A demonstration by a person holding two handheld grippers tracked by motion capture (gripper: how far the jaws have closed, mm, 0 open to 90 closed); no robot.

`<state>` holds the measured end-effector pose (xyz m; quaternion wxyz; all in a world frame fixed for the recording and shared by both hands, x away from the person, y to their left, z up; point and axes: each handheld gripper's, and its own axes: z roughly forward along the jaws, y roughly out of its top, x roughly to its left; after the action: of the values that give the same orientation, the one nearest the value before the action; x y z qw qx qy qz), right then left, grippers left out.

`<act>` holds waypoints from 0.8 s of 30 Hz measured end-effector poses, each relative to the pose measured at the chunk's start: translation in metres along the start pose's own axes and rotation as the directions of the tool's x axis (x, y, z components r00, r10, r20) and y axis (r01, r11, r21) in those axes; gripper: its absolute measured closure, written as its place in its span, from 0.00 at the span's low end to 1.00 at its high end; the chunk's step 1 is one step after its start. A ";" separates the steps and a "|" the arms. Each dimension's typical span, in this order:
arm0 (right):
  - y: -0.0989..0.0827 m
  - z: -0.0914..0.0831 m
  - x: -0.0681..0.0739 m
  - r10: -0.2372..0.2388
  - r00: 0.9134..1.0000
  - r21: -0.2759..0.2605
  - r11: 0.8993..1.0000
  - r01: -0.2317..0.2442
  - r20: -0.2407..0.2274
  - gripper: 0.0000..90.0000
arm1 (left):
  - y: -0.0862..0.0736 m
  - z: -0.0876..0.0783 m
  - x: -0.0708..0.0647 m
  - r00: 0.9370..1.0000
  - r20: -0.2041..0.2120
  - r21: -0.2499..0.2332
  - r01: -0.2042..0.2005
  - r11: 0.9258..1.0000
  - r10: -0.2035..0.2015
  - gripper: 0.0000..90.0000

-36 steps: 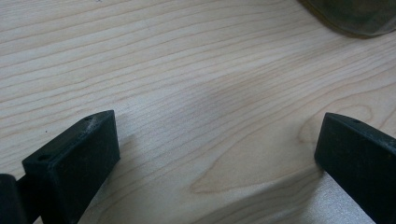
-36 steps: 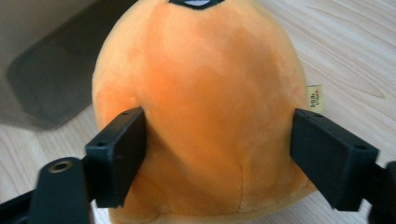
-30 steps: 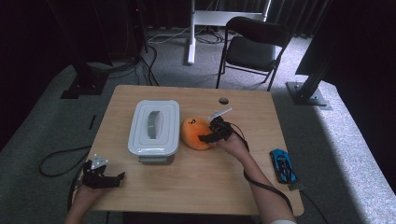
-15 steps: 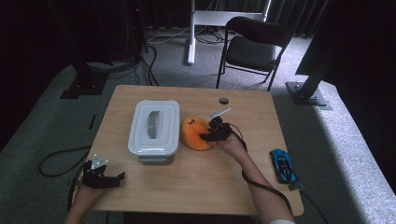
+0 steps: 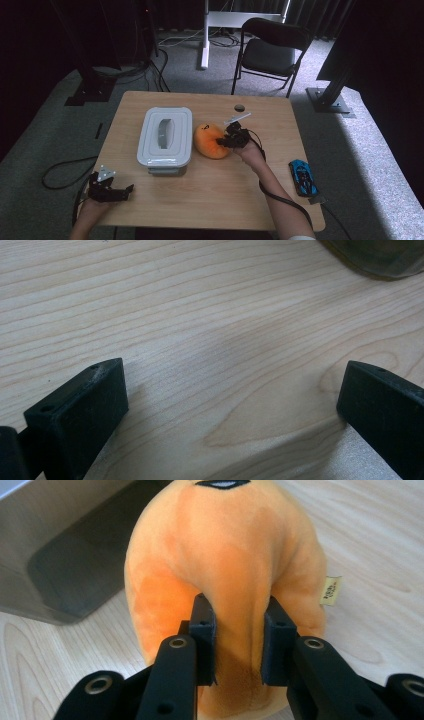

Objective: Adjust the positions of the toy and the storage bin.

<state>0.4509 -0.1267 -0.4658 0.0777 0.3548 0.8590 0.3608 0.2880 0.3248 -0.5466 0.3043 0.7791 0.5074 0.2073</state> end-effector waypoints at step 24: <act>-0.039 -0.101 -0.088 0.175 0.950 -0.074 0.984 -0.161 0.259 0.81 | 0.000 0.000 0.000 1.000 0.002 0.000 -0.002 1.000 0.002 0.00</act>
<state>0.4551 -0.2613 -0.4289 0.1701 0.4692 0.7980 0.3379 0.2882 0.3249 -0.5466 0.3046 0.7797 0.5064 0.2070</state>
